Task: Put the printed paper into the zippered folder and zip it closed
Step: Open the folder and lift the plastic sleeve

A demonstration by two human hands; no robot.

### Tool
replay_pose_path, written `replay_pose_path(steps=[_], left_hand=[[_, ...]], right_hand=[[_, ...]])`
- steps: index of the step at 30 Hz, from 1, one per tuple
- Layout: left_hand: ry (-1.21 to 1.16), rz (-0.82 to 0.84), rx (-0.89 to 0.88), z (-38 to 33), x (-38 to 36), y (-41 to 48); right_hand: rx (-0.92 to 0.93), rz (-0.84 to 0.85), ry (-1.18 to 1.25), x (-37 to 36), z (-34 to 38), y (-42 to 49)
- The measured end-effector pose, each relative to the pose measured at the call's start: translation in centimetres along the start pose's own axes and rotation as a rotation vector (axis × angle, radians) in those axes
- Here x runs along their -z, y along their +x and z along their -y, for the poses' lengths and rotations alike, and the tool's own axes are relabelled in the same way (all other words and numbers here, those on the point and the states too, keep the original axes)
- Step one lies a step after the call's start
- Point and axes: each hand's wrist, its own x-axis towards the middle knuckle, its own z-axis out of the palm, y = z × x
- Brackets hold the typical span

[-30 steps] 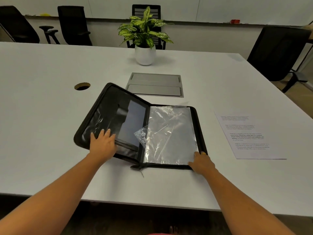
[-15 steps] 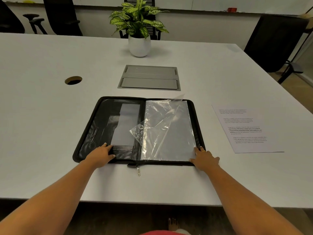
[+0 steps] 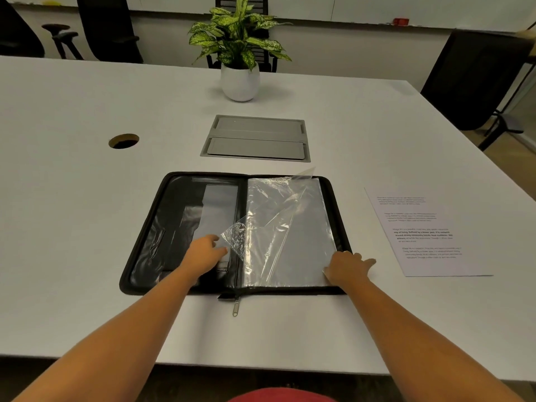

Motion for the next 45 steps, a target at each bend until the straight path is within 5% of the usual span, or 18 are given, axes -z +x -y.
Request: replay_pose_path(steps=[10,16,24,31,39,45], left_hand=[[-0.558,-0.092,0.281,-2.6,-1.8,3.4],[-0.553,0.025,0.047,-5.1,-2.8,2.6],[-0.475,0.295,-0.19,-11.1,-8.0,-1.1],[-0.427,0.429,-0.249,-11.7,-10.6,-2.1],[-0.069,-0.048,-0.184,-5.9,-8.6,0.2],[0.306,-0.1,-0.157,-1.9,-8.0,0.6]], right_hand=[[0.218,-0.067,0.337,1.8,2.0,2.0],[0.24,0.01,0.751,3.8,3.8,2.4],[-0.003,0.144,1.192,6.2,2.3,3.2],[-0.156,0.093,1.03,4.3,-1.2,4.5],[-0.198,0.008,0.867,0.3,-4.1,5.5],[-0.071,-0.189,0.663,-0.6,-4.5,5.8]])
